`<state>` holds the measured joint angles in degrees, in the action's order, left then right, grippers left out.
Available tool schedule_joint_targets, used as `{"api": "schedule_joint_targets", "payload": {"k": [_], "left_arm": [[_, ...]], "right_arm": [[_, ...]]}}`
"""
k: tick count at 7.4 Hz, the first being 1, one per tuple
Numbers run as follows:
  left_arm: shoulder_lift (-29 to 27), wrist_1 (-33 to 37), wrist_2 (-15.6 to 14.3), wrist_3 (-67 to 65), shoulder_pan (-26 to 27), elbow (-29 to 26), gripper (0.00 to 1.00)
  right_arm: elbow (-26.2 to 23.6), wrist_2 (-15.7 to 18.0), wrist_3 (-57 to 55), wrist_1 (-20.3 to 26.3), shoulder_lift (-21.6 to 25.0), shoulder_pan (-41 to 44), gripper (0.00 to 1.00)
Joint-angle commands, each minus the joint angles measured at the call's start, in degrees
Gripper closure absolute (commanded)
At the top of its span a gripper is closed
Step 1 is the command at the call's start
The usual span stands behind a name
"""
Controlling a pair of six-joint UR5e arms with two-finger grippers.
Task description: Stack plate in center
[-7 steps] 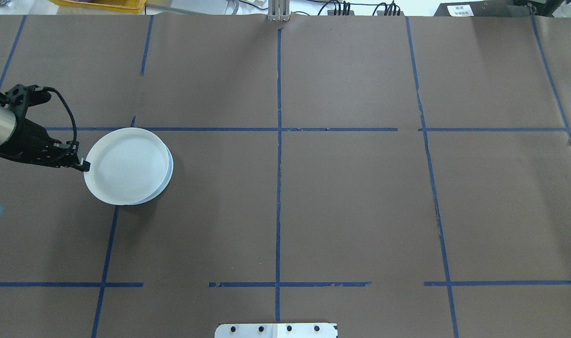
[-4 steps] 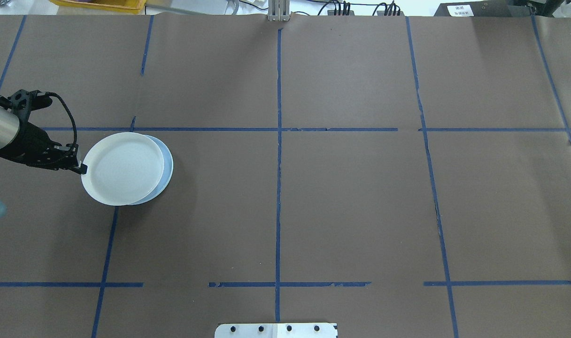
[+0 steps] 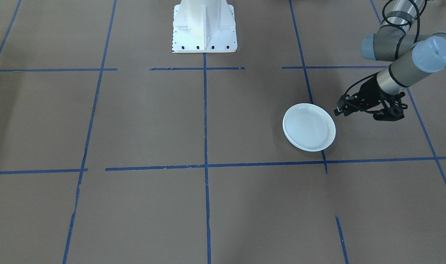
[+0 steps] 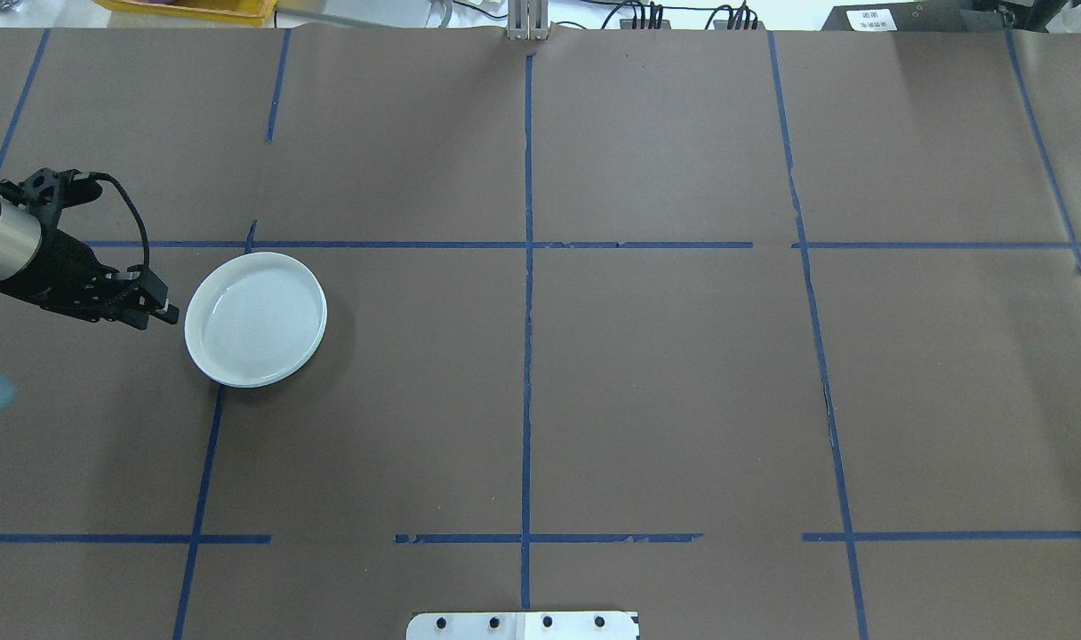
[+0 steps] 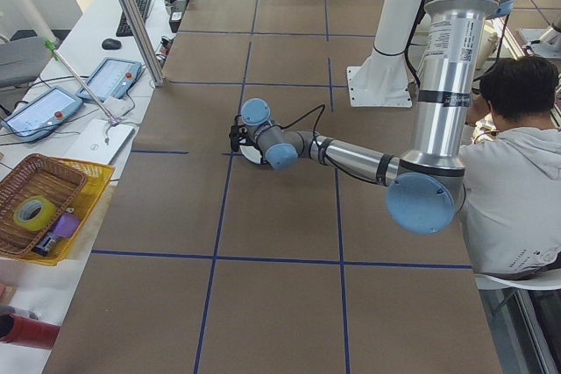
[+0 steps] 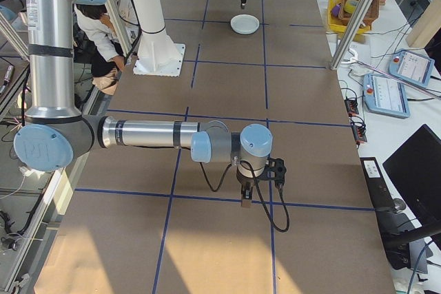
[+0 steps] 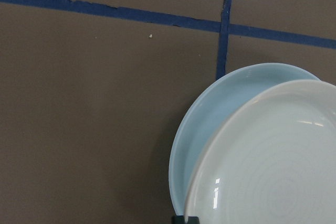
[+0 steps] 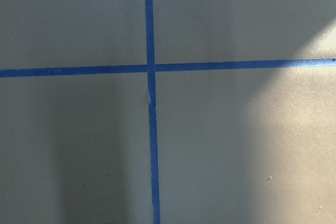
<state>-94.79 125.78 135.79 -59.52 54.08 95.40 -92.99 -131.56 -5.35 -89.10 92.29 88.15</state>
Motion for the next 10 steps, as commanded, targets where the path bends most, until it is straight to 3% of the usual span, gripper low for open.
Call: {"api": "schedule_joint_targets", "payload": {"k": [1,3,5,7,10], "left_arm": [[0.7,-0.5,1.5,0.9,4.8,0.1,0.00],[3.7,-3.5,1.9,16.2,13.5,-0.4,0.00],[3.9,-23.3,1.1,42.0,24.1,0.7,0.00],[3.7,-34.9,-0.5,59.1,31.8,0.6,0.00],[4.5,-39.3,-0.4,67.3,35.6,-0.1,0.00]], "right_arm": [[0.0,0.0,0.0,0.0,0.0,0.0,0.00],[0.0,0.0,0.1,0.0,0.0,0.0,0.00],[0.0,0.0,0.0,0.0,0.0,0.0,0.00],[0.0,0.0,0.0,0.0,0.0,0.0,0.00],[0.0,0.1,0.0,0.0,0.0,0.0,0.00]]}}
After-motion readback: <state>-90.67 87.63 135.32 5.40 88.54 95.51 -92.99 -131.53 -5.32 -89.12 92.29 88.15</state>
